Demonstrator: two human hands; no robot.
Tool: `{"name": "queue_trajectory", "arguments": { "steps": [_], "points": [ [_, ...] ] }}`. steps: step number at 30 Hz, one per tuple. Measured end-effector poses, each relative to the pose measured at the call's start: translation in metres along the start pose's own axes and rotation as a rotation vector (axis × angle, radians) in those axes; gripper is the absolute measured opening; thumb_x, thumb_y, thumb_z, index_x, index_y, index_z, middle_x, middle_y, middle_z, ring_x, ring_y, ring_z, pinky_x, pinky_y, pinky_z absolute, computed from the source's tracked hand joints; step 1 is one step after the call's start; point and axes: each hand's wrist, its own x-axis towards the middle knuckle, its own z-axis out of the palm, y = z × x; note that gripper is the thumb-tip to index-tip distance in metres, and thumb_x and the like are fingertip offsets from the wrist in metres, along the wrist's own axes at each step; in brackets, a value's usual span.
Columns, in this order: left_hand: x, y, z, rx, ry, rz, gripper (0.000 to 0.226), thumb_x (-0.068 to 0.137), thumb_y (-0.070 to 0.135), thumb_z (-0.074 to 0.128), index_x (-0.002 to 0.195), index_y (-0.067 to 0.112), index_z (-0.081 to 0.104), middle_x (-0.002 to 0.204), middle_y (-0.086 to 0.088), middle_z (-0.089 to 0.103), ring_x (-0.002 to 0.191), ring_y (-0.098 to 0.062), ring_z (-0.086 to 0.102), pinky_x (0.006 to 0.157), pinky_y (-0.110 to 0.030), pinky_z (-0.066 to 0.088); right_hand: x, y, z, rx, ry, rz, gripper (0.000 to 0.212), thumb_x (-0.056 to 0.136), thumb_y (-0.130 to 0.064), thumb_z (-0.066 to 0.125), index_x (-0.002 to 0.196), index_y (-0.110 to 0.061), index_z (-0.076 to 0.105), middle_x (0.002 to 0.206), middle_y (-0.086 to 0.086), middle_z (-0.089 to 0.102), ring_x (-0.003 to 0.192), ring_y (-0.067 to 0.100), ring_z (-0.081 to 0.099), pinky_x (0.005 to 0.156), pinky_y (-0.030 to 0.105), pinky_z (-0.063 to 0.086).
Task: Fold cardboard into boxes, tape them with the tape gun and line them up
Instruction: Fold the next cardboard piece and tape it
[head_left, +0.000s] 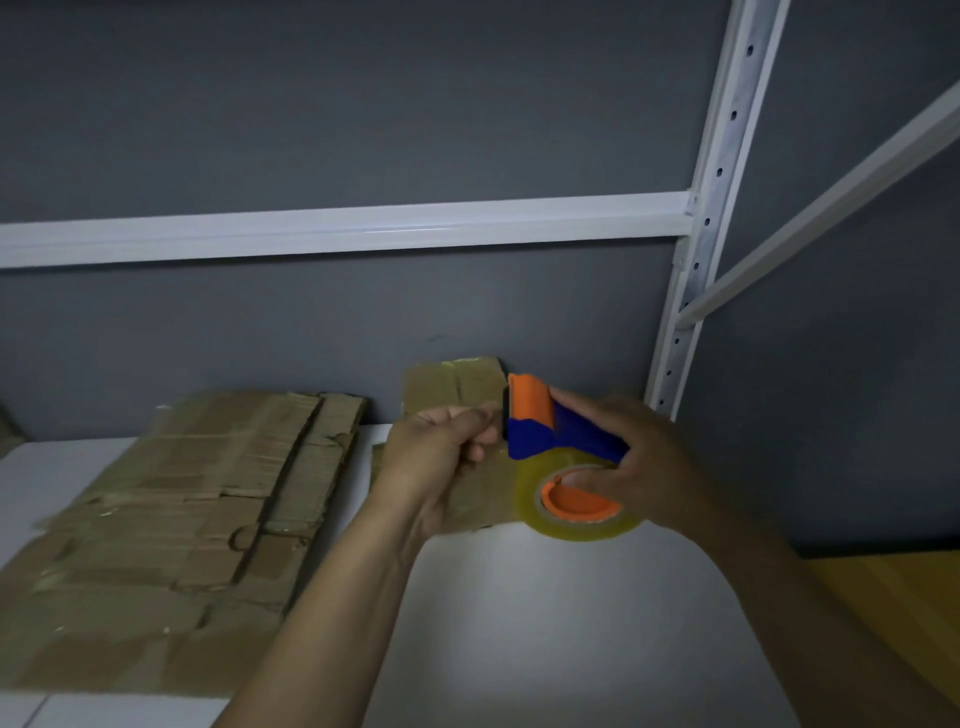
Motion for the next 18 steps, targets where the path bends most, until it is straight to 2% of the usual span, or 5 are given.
{"name": "queue_trajectory", "arguments": {
  "steps": [4,8,13,16,18],
  "points": [
    [0.005,-0.004,-0.009,0.064,0.060,0.044,0.029,0.089,0.001,0.058,0.061,0.008,0.062,0.048,0.001,0.056,0.046,-0.008,0.043,0.051,-0.021,0.038,0.011,0.001,-0.005,-0.147,-0.041,-0.062,0.077,0.063,-0.066,0.057,0.126,-0.078,0.014,0.104,-0.016,0.050,0.095,0.004,0.050,0.079,0.023,0.046],
    [0.024,0.000,-0.045,0.064,0.231,0.082,0.035,0.080,0.008,0.061,0.046,0.016,0.059,0.046,0.002,0.049,0.046,-0.011,0.040,0.045,-0.019,0.031,0.022,0.008,-0.023,-0.256,-0.083,-0.040,0.083,0.072,-0.052,0.073,0.132,-0.065,0.017,0.094,-0.024,0.041,0.093,0.005,0.048,0.078,0.021,0.043],
    [0.031,-0.011,-0.072,0.067,0.200,0.009,0.035,0.094,0.011,0.056,0.059,0.012,0.056,0.049,0.002,0.051,0.045,-0.007,0.041,0.049,-0.021,0.032,0.031,0.017,-0.037,-0.571,-0.164,-0.040,0.076,0.083,-0.054,0.062,0.134,-0.059,0.006,0.111,-0.011,0.042,0.100,0.008,0.046,0.072,0.016,0.035],
    [0.038,-0.031,-0.077,0.066,0.217,-0.083,0.032,0.088,0.025,0.068,0.059,0.015,0.058,0.056,-0.001,0.052,0.050,-0.011,0.041,0.054,-0.027,0.033,0.041,0.013,-0.029,-0.689,-0.183,-0.104,0.077,0.085,-0.056,0.059,0.146,-0.050,0.011,0.123,-0.007,0.045,0.109,0.011,0.047,0.075,0.016,0.030],
    [0.044,-0.042,-0.082,0.066,0.262,-0.104,0.029,0.087,0.022,0.069,0.062,0.013,0.059,0.055,-0.001,0.049,0.051,-0.013,0.038,0.053,-0.027,0.030,0.048,0.009,-0.025,-0.748,-0.189,-0.137,0.075,0.087,-0.057,0.056,0.148,-0.046,0.014,0.127,-0.007,0.045,0.112,0.011,0.047,0.075,0.015,0.028]
  ]
}}
